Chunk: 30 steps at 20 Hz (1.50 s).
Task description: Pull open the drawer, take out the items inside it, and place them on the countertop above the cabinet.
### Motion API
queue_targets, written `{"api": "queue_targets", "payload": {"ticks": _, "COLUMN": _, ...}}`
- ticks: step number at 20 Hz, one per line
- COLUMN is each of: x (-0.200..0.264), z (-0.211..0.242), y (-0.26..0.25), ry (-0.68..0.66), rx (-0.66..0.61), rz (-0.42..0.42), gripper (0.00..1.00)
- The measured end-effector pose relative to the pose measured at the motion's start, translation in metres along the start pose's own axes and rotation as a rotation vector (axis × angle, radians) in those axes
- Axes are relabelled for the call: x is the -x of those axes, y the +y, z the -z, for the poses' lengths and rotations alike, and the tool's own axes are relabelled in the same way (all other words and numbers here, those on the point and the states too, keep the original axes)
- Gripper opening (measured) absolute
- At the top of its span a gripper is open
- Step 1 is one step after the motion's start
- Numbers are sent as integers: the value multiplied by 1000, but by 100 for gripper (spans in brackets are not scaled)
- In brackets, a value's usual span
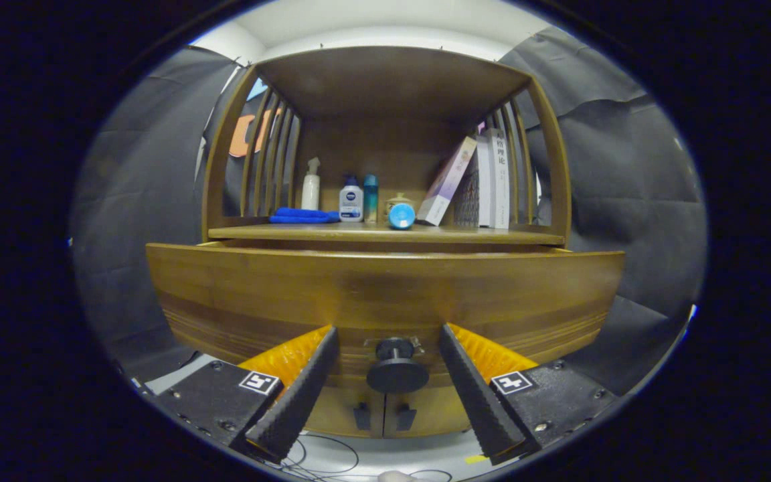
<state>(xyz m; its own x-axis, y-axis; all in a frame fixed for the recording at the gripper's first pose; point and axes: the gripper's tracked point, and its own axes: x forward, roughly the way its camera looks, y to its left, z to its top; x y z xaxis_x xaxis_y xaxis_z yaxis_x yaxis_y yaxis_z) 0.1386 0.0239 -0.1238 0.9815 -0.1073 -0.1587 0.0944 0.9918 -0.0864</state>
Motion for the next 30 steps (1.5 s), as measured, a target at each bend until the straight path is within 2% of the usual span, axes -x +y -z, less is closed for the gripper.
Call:
{"api": "queue_targets", "payload": {"ticks": 10, "x": -69, "z": -12, "y": -2, "ry": 27, "rx": -10, "rz": 4, "gripper": 100}}
{"api": "queue_targets", "payload": {"ticks": 24, "x": -63, "z": -11, "y": -1, "ry": 30, "rx": -18, "rz": -6, "gripper": 98}}
{"api": "queue_targets", "payload": {"ticks": 27, "x": -60, "z": -4, "y": -6, "ry": 77, "rx": -8, "rz": 30, "gripper": 98}}
{"api": "queue_targets", "payload": {"ticks": 30, "x": -42, "z": -6, "y": -11, "ry": 57, "rx": 6, "rz": 28, "gripper": 98}}
